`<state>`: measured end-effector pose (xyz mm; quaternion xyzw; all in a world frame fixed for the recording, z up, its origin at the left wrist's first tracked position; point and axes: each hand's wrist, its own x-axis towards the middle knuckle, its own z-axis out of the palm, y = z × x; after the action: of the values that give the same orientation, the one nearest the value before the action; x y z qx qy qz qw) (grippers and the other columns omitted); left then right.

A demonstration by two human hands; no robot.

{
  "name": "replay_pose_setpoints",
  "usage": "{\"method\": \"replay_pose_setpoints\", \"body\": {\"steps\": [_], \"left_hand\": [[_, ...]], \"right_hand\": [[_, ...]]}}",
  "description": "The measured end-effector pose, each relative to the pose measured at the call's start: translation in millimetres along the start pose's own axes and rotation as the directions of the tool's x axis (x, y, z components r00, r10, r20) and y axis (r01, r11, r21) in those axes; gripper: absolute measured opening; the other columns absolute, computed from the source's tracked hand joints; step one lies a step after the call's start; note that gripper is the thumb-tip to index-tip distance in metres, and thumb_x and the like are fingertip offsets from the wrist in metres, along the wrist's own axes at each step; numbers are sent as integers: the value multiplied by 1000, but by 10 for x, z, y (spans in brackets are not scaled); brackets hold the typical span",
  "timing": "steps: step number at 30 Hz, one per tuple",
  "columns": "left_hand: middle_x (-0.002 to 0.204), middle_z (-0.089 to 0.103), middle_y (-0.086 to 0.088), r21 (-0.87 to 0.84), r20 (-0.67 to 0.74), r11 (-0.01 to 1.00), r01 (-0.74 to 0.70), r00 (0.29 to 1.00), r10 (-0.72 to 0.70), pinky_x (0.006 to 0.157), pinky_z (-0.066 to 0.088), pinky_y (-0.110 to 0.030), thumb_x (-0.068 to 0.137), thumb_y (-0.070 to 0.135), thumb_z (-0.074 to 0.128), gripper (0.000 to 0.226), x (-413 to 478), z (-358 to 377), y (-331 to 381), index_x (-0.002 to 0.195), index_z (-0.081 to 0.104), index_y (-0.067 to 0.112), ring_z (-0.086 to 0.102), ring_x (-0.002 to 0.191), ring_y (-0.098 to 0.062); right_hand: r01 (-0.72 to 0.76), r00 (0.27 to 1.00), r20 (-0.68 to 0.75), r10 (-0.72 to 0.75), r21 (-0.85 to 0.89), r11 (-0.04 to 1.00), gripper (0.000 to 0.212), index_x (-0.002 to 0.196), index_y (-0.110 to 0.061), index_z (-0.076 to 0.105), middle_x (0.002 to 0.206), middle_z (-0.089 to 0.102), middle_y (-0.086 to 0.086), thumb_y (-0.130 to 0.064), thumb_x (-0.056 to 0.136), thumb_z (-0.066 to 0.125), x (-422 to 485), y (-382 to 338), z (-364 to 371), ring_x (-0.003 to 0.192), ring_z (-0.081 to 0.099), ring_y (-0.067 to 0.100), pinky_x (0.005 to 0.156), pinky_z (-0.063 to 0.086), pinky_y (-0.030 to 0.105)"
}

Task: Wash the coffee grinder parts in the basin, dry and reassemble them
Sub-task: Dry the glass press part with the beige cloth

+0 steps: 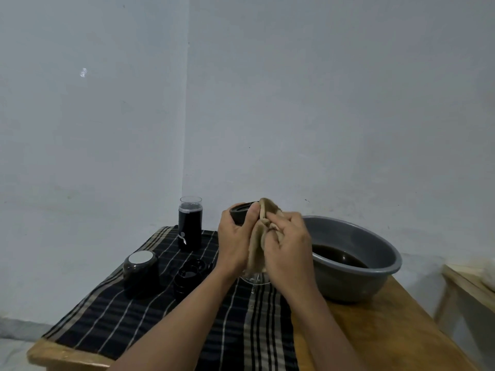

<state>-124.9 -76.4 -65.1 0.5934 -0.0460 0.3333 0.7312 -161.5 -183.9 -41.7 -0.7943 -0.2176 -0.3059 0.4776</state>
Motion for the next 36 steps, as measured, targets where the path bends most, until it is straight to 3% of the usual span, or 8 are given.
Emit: {"method": "replay_pose_setpoints", "body": {"steps": [4, 11, 18, 22, 24, 27, 30, 36], "left_hand": [[110, 72, -3, 48, -2, 999, -23, 1000, 23, 79, 59, -34, 79, 66, 70, 60, -63, 42, -42, 118, 62, 21, 72, 94, -12], [104, 78, -8, -30, 100, 979, 203, 975, -199, 78, 60, -35, 65, 55, 84, 68, 15, -15, 5, 114, 68, 11, 75, 93, -24], [103, 73, -23, 7, 178, 943, 332, 928, -327, 62, 60, -37, 87, 10, 78, 41, 114, -195, 51, 126, 64, 10, 74, 77, -29], [93, 75, -20, -250, 49, 892, 377, 925, -377, 73, 62, -43, 91, 18, 73, 34, 138, -245, 0, 118, 61, 2, 74, 75, -25], [88, 75, -18, -338, 100, 833, 438, 897, -431, 84, 61, -43, 94, 20, 67, 29, 62, -166, 0, 113, 61, -1, 73, 74, -24], [88, 76, -18, -355, 217, 758, 548, 837, -503, 95, 57, -45, 85, 19, 75, 35, -91, -53, -35, 107, 59, -3, 74, 85, -29], [120, 69, -21, -191, 354, 795, 575, 796, -491, 90, 60, -44, 59, 21, 95, 75, -110, -80, -165, 121, 58, 2, 72, 102, -31], [128, 67, -24, -258, 365, 787, 560, 811, -457, 95, 58, -46, 69, 24, 92, 76, -10, -151, -169, 132, 61, -4, 68, 106, -34]], "right_hand": [[2, 1000, -29, -9, -224, 975, 29, 125, -17, 67, 109, 42, -7, -22, 105, 47, 314, 159, -81, 81, 53, 5, 73, 56, 29], [130, 988, -68, -138, -111, 985, 34, 126, -22, 70, 108, 45, -8, -7, 100, 52, 250, 312, -82, 90, 53, 2, 84, 54, 23], [361, 928, 198, -315, -282, 889, 30, 119, -26, 72, 106, 47, -8, -11, 97, 59, 274, 431, -279, 96, 49, 14, 76, 48, 27], [179, 981, -4, -191, -331, 927, 28, 121, -22, 71, 113, 52, -3, -15, 98, 57, 57, 665, -322, 94, 53, 10, 71, 45, 12], [-98, 975, -211, 73, -110, 989, 32, 129, -22, 65, 122, 49, -2, -13, 101, 53, 75, 678, -293, 90, 54, 3, 67, 45, 5], [-324, 907, -206, 367, 217, 921, 36, 141, -20, 55, 133, 45, -4, -22, 105, 49, 163, 560, -213, 88, 51, -5, 63, 44, 4], [-236, 943, -183, 278, 221, 946, 37, 140, -23, 55, 134, 44, -6, -29, 104, 51, 238, 451, -153, 94, 49, -6, 76, 41, 6], [-86, 996, 5, 86, 138, 987, 28, 128, -23, 64, 118, 52, -6, -26, 102, 56, 198, 463, -141, 100, 53, -8, 80, 42, -1]]}}
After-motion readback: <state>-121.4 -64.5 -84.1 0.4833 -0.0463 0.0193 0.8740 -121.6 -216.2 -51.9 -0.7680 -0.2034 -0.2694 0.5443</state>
